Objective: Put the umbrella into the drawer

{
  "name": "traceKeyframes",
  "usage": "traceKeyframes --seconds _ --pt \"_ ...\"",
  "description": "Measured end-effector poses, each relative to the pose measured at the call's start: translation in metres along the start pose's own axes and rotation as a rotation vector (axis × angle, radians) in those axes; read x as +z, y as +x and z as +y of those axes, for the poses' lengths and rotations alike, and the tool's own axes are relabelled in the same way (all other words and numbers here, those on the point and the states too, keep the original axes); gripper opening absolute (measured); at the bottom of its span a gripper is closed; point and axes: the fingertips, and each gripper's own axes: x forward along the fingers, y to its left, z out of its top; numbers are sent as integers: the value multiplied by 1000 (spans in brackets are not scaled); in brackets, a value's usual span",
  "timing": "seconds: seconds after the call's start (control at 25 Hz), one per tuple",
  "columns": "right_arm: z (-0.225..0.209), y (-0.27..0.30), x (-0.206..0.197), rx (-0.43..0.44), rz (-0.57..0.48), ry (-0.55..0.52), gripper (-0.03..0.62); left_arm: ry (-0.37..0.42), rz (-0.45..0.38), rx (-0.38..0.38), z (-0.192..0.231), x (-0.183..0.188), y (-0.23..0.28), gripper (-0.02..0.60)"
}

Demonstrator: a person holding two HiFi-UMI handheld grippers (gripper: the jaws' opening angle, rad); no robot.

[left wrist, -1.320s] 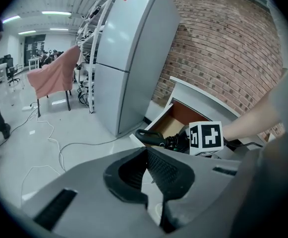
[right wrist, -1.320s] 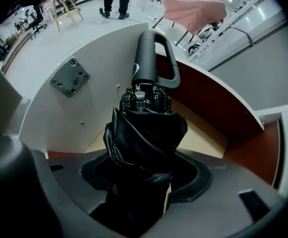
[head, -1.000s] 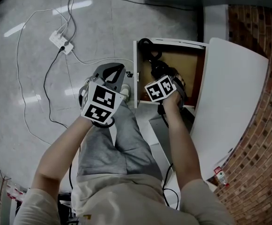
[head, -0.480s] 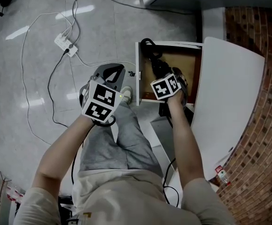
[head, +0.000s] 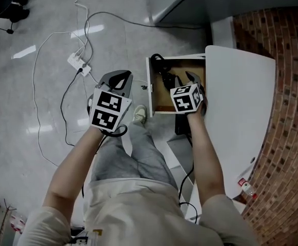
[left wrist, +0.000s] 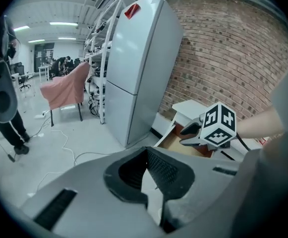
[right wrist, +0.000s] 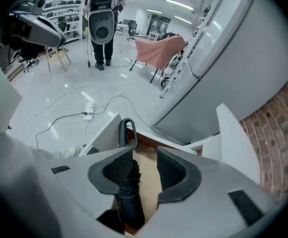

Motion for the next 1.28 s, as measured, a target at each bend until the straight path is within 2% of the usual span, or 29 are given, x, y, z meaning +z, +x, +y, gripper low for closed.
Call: traceKeyframes --seconds 0.2,0.36,0.72,1.0,1.28 --pt "-16 -55 46 -39 -99 -11 108 -11 -54 33 6 41 -35 8" --pt "-36 -115 93 -90 -232 40 52 4 -92 45 8 73 -65 8" --pt "-60 -268 174 -116 -508 147 9 111 -207 61 -4 160 -138 8" --pt "-64 -378 213 -101 -714 173 8 216 -322 72 -29 225 -195 8" --pt "-66 -464 228 -117 -883 197 8 298 -474 85 -57 268 -263 8"
